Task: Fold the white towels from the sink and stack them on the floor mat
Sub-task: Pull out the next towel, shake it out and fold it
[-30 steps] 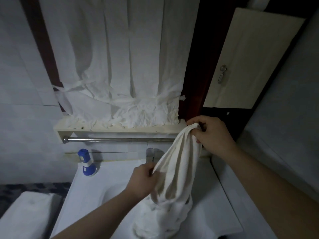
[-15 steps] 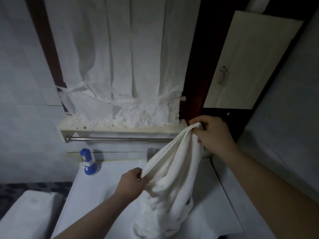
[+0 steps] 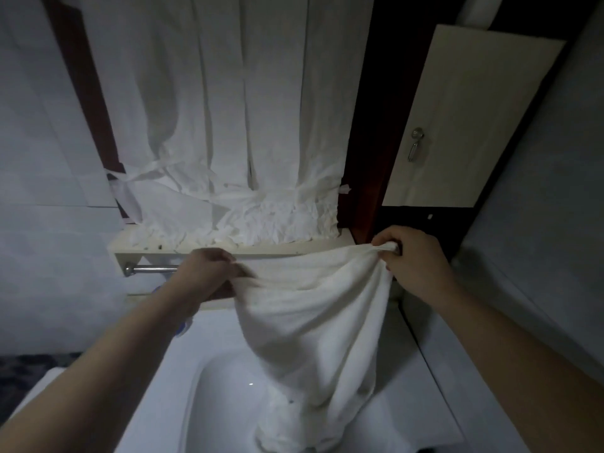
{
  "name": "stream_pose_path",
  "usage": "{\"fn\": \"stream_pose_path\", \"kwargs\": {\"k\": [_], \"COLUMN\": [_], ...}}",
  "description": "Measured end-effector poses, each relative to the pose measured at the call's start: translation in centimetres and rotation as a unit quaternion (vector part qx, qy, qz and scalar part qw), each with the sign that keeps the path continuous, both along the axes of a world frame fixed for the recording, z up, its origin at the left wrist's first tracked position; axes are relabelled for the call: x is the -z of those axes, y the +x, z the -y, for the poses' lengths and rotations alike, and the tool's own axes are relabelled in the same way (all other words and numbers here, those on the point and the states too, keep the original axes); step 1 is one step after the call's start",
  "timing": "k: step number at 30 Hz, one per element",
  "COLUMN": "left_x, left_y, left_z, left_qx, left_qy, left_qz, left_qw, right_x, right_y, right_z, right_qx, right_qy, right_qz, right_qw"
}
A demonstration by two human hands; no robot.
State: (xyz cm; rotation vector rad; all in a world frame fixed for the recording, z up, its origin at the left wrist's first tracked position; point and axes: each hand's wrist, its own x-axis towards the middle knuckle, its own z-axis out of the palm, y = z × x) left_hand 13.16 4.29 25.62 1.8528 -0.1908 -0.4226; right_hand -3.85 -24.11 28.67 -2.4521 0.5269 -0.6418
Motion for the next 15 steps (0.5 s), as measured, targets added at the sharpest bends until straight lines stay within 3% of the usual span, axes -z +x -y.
{"fn": "stream_pose_path", "kwargs": {"k": [1,2,6,8,10,15], "left_x": [-0.8,-1.2,-2.0,-2.1,-1.8,-0.5], "left_y": [0.1,0.6,1.8,1.9,2.2,2.6], "left_z": [-0.1,-0.3,-1.7,-2.4,-2.7,-3.2], "left_qx": [-0.007,-0.010,0.093,0.179,0.215,0.201], "left_qy": [-0.055,-0.054,0.067,0.073,0.021,-0.138], "left_qz": [-0.054,-0.060,-0.032,-0.057,-0.088,-0.133], "left_qw": [0.997,0.997,0.993,0.980,0.972,0.960], "right_x": [-0.2,-0.3,-0.5,-0.5,-0.5,-0.4], "right_y": [-0.1,-0.1,-0.3,-0.4,-0.4,0.3], "right_z": [0.1,0.3,1.0,1.3,1.5,1.8], "right_qx": [-0.007,-0.016,-0.052,-0.053,-0.049,-0.030], "right_qy": [-0.002,-0.006,-0.037,-0.031,0.018,0.224], "right_qz": [0.000,-0.002,-0.012,-0.006,-0.005,0.009], "right_qw": [1.000,1.000,0.998,0.998,0.999,0.974]}}
